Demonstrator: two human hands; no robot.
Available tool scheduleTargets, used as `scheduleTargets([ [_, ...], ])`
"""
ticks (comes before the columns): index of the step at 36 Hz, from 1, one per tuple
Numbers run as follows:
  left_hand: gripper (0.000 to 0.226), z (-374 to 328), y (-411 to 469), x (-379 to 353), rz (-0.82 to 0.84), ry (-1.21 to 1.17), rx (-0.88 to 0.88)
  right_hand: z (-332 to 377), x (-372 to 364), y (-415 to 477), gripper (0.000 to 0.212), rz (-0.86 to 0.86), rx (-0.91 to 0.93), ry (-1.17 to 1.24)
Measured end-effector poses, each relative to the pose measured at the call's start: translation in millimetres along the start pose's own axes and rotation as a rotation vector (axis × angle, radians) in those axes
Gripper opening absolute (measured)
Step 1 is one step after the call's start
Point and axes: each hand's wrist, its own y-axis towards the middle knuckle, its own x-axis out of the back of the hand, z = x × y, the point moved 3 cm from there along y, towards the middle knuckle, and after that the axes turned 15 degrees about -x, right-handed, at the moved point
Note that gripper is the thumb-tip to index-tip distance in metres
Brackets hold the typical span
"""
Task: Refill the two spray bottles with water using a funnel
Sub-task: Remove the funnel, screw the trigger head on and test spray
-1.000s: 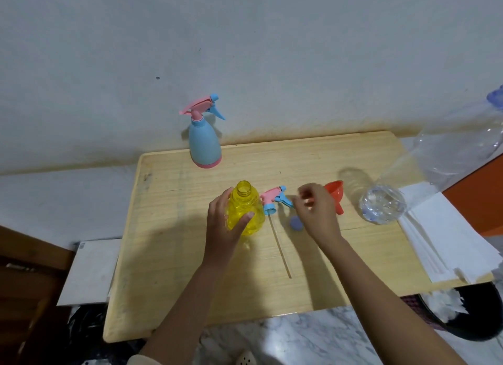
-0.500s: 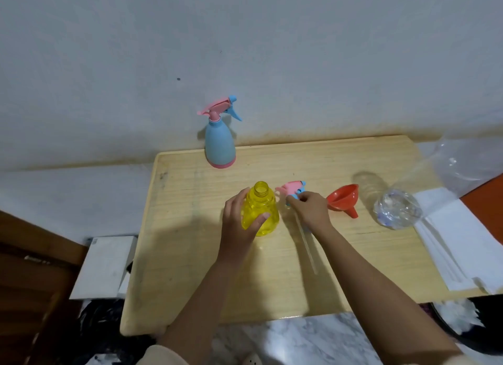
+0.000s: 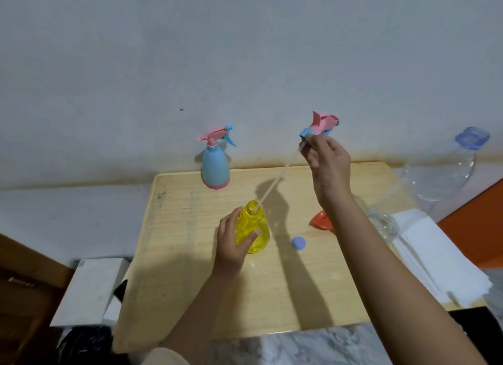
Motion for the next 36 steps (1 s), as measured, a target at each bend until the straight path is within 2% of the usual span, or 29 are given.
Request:
scheduleTargets([
  [5,0.058,-1.4,0.3,-1.2,0.000,-0.002,0.006,-4.9,-4.6,-6.9,0.002,-0.031,0.097,-0.105],
  [12,0.057,-3.8,-0.9,0.2,-0.010,0.020,-0.020,-30.3,-12.0,-21.0,0.016,0.037,0.217,-0.299],
  [17,0.057,-9.6,-2.3,0.5,-0.037,0.031,-0.063,-80.1,-4.9,-27.6,0.026,0.147,0.121,-0.533],
  [20,0.057,-12.7,-4.9,-1.0,-0.076,0.051,-0.088,-103.2,0.2,-32.4,0.029,0.188,0.127,-0.649],
  [24,0.070,-9.0,-8.3,-4.8,-0.083,0.141,-0.110,-113.3,3.6,-35.6,0.029,0.188,0.166,-0.684],
  [29,0.097,10.2,-13.9,-12.9,0.019,0.240,-0.115,-120.3,10.5,-32.9,0.030,0.185,0.200,-0.761],
  [36,0.093,7.0,-1.1,-9.2,0.101,0.163,-0.074,-121.3,9.4,-26.6,0.027,0.213,0.131,-0.745],
])
